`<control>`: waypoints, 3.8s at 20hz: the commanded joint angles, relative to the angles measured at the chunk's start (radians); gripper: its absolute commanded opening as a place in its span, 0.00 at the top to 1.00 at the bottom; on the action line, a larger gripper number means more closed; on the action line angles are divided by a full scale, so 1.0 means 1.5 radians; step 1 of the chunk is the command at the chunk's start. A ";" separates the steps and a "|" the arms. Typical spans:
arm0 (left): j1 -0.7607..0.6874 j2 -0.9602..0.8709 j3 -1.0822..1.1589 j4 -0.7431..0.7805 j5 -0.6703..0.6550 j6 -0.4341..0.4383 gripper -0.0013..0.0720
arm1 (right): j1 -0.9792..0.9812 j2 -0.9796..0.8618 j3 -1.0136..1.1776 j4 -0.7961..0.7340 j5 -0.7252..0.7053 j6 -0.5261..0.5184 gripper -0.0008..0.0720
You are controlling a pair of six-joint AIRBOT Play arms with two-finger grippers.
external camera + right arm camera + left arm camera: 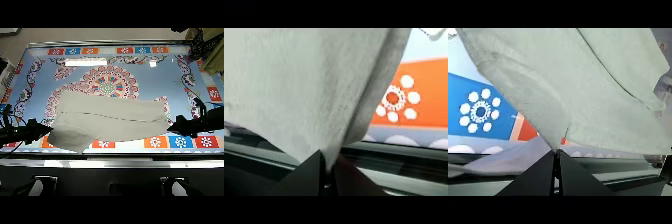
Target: Fold the clothes and pants, and hang the long-sleeved shirts on hangers.
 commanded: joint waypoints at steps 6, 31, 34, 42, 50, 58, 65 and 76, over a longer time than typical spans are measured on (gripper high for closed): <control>-0.075 -0.241 0.079 -0.092 0.142 0.083 0.96 | 0.117 -0.092 0.048 -0.016 0.232 -0.011 0.94; -0.164 -0.777 0.630 -0.089 0.148 0.015 0.94 | 0.126 -0.321 0.217 -0.026 0.300 0.030 0.79; -0.154 -0.765 0.644 -0.075 0.147 0.023 0.63 | 0.106 -0.316 0.239 -0.023 0.219 0.037 0.36; -0.142 -0.619 0.757 0.212 0.108 -0.033 0.36 | -0.051 -0.319 0.292 0.024 0.084 -0.046 0.13; -0.189 -0.501 0.759 0.364 0.061 -0.069 0.36 | 0.035 -0.431 0.292 0.034 0.142 -0.091 0.08; -0.189 -0.502 0.759 0.364 0.051 -0.080 0.36 | 0.064 -0.441 0.292 0.009 0.185 -0.088 0.08; -0.189 -0.502 0.759 0.363 0.051 -0.081 0.36 | 0.087 -0.441 0.250 0.003 0.193 -0.088 0.16; -0.197 -0.504 0.728 0.355 0.008 -0.095 0.96 | 0.101 -0.352 0.304 -0.012 0.168 0.001 0.94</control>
